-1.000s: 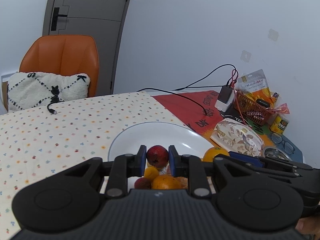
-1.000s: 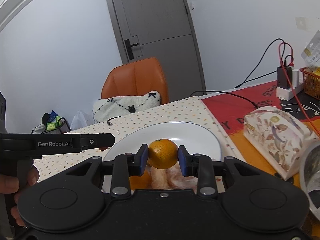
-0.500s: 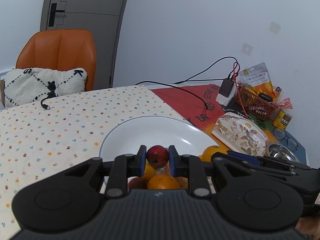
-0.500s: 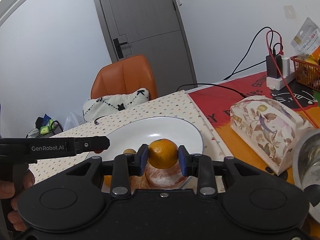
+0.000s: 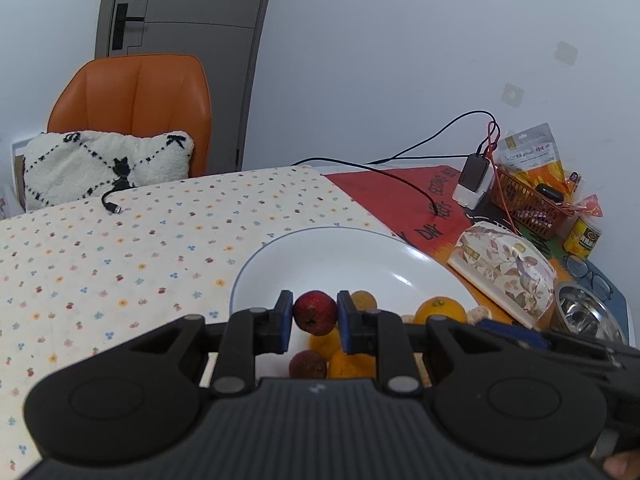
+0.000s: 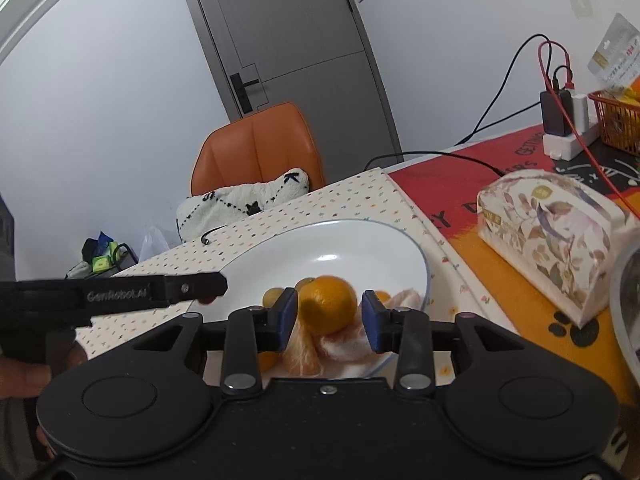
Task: Organize fruits
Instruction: 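Open the left gripper over the plate while the right gripper releases the orange there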
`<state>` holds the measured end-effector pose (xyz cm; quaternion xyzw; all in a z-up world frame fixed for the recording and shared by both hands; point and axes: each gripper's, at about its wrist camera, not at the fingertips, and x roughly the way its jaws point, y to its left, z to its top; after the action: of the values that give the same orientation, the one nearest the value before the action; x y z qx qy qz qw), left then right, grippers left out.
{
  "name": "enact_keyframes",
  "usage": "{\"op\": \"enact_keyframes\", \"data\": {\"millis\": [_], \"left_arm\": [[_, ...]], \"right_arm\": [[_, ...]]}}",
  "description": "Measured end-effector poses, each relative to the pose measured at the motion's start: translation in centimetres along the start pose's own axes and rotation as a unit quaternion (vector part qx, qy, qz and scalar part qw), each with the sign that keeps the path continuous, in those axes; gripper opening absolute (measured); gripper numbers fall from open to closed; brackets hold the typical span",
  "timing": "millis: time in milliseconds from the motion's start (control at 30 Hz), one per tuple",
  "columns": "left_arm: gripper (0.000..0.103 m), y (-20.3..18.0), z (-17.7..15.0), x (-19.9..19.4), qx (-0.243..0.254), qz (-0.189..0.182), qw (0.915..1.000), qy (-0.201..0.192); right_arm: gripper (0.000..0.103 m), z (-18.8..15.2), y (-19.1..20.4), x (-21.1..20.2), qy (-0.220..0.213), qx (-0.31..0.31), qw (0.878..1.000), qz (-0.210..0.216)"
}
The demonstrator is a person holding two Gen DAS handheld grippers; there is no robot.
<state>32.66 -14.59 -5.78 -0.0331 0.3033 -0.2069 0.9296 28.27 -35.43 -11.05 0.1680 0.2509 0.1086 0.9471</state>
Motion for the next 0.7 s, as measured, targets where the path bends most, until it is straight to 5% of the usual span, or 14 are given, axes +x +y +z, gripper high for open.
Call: {"op": "enact_keyframes", "data": {"millis": [133, 700], "left_arm": [[0.022, 0.2, 0.2, 0.4, -0.001, 0.005, 1.0, 0.003], [0.025, 1.0, 0.2, 0.1, -0.001, 0.016, 0.9999, 0.002]], "right_arm": [[0.045, -0.6, 0.5, -0.7, 0.001, -0.007, 1.0, 0.008], [0.046, 0.5, 0.9, 0.9, 0.001, -0.017, 1.0, 0.023]]}}
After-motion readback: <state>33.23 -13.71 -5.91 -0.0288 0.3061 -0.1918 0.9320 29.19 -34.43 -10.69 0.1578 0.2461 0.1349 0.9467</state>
